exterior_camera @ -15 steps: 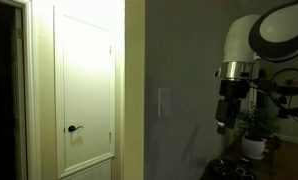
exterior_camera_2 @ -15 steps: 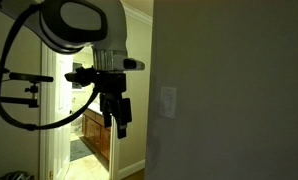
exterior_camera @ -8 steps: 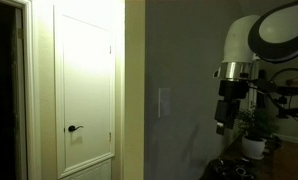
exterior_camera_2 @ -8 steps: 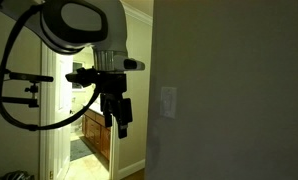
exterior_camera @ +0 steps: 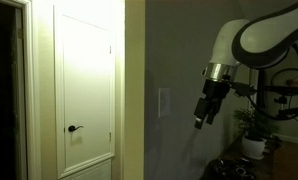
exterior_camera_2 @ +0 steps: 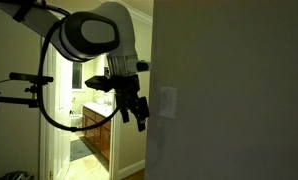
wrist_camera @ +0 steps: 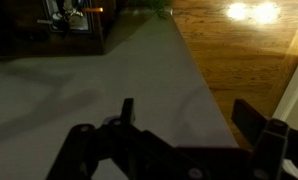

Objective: Turn on the light switch

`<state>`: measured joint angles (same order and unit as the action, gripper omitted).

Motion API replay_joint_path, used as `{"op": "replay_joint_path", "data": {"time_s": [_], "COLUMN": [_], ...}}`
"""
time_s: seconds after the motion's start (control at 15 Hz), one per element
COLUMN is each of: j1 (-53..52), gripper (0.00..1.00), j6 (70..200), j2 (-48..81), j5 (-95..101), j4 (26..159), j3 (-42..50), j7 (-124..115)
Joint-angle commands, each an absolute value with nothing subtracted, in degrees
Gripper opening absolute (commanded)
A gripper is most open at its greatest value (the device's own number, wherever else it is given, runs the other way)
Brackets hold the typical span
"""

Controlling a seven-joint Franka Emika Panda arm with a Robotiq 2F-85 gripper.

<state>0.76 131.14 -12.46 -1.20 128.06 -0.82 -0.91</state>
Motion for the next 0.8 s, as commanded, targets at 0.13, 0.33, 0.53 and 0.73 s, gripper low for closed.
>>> {"op": "replay_joint_path", "data": {"time_s": [0.13,0.33,0.53,0.73], "j1": [0.84,0.87,0.88,0.79], "gripper": [0.6,0.41,0.2,0.05], "j6": [135.82,139.3,142.8,145.43], "j2": [-7.12,-5.62,-4.73,-4.29], "j5": [-0.63,-1.9,-2.39,-2.98], "j4": [122.07,120.02,118.55,117.77], "j3": [-0.54,-0.08,0.17,0.2], "j7": [-2.63,-2.74,-2.76,-2.93]}}
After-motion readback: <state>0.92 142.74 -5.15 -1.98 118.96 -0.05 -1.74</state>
